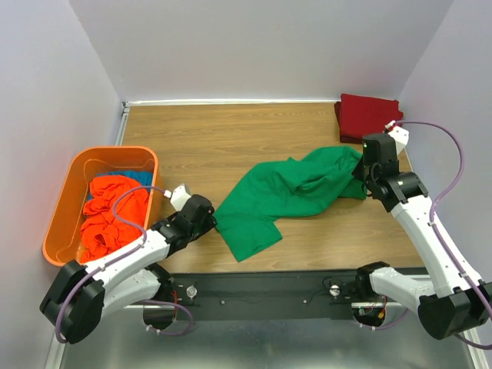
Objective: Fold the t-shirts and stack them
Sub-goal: Flatten the tshirt out
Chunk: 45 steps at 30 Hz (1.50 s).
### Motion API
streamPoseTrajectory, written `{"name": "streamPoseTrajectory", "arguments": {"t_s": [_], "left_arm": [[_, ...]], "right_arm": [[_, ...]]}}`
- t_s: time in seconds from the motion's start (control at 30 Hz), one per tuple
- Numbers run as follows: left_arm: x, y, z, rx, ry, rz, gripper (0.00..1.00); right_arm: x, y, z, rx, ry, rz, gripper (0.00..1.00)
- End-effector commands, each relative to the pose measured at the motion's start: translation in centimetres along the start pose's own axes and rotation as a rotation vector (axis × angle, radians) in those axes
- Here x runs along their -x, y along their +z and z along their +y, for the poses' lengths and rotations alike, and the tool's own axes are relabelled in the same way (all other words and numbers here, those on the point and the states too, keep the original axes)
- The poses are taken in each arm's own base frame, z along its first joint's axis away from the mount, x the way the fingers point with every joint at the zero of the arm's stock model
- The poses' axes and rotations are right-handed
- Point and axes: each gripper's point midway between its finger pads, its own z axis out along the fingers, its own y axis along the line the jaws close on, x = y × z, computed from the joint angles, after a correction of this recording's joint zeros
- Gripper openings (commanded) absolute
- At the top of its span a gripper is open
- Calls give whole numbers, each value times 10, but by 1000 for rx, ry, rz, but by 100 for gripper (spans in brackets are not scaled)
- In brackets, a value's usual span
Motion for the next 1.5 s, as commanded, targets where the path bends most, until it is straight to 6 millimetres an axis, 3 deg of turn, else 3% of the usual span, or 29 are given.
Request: {"name": "streamPoseTrajectory", "arguments": {"t_s": [0.0, 0.3, 0.47, 0.7, 0.83, 0.87, 0.97, 1.07, 1.17, 1.2, 1.23, 1.3, 1.33, 1.37, 1.43, 1.47], "left_arm": [[12, 6, 3, 59, -27, -63, 49], [12, 20, -21, 33, 23, -34, 49], [6, 24, -21, 30, 29, -11, 47], [1, 29, -18, 50, 30, 7, 39], [3, 28, -24, 26, 31, 4, 25], [5, 26, -27, 8, 38, 0, 16], [18, 19, -44, -51, 58, -38, 0], [54, 3, -63, -91, 68, -127, 0], [111, -30, -94, -168, 63, -248, 0], [137, -38, -91, -153, 71, -298, 0], [167, -66, -113, -231, 54, -363, 0], [209, -95, -121, -257, 60, -457, 0], [238, -129, -140, -316, 43, -533, 0], [252, -146, -146, -336, 41, -573, 0], [278, -178, -158, -363, 48, -643, 0], [297, -209, -172, -409, 36, -700, 0]], "right_arm": [[-2, 3, 8, 44, 17, 6, 1], [-4, 0, 10, 68, 19, 5, 1], [-4, -2, 8, 69, 19, 0, 1], [-4, -3, 8, 75, 17, 0, 1], [-5, -2, 10, 81, 17, 4, 1], [-5, -2, 11, 85, 17, 6, 1], [-3, -2, 14, 96, 19, 6, 1], [8, -6, 22, 122, 30, -8, 1], [37, -15, 32, 150, 66, -69, 1], [58, -25, 37, 171, 90, -115, 1], [66, -26, 40, 173, 97, -128, 1], [90, -35, 46, 187, 124, -178, 1], [102, -39, 48, 196, 137, -201, 1], [126, -49, 52, 203, 164, -249, 1], [148, -60, 54, 210, 186, -295, 1], [170, -73, 57, 226, 214, -342, 1]]}}
